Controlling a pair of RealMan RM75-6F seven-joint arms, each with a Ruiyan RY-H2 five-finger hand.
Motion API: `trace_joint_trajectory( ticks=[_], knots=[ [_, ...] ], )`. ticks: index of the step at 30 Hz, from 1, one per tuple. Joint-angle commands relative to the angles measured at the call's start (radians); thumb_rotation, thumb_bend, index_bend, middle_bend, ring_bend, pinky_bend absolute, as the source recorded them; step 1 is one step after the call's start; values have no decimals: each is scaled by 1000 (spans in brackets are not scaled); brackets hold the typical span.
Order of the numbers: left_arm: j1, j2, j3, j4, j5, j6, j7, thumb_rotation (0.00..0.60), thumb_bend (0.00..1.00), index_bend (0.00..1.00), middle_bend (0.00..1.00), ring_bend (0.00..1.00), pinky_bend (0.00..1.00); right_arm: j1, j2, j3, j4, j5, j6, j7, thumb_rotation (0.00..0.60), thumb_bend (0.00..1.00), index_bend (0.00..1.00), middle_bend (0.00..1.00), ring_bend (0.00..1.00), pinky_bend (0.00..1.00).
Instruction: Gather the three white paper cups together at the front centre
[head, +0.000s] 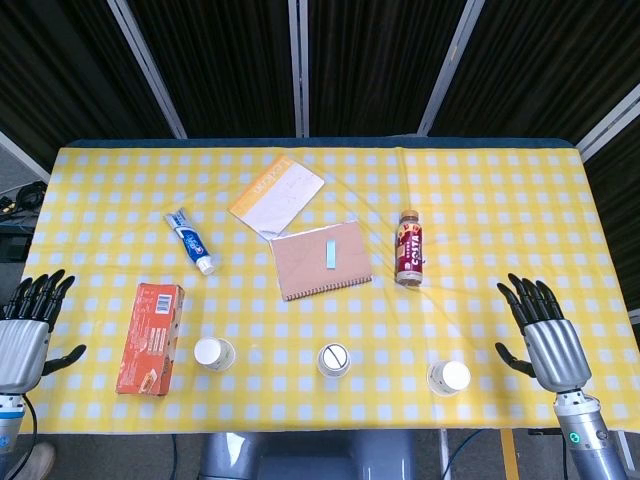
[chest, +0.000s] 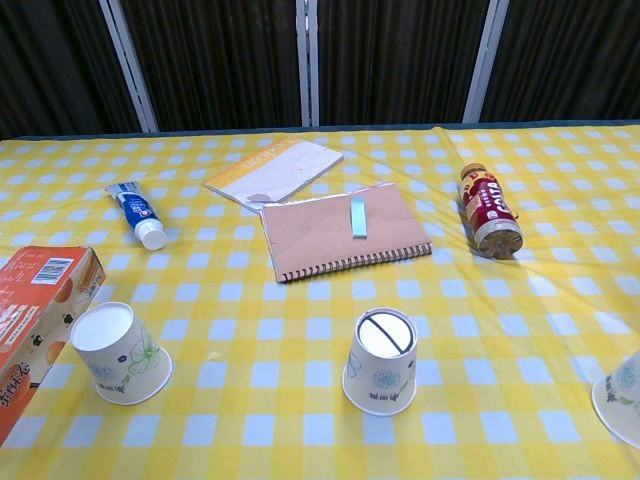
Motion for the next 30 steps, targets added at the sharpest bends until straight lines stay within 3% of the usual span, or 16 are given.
trace_joint_trajectory(
  ticks=[1,19,26,30],
  knots=[
    [-1,0,0,-1,0,-3,1,600,0,0,0,0,0,1,0,-1,0,0,-3,-2,600,154,28,0,0,0],
    [-24,4,20,-2,36,-37,-7,600,0,0,0,0,0,1,5,-2,-5,7,-11,6,600,154,28,0,0,0],
    [-57,14,48,-59,140,-50,68,600,1,0,0,0,0,-3,11,0,-5,17,-9,16,600,154,29,0,0,0],
    [-89,22,67,-104,191,-98,131,600,103,0,0,0,0,-4,14,2,-8,17,-5,21,600,154,29,0,0,0]
  ],
)
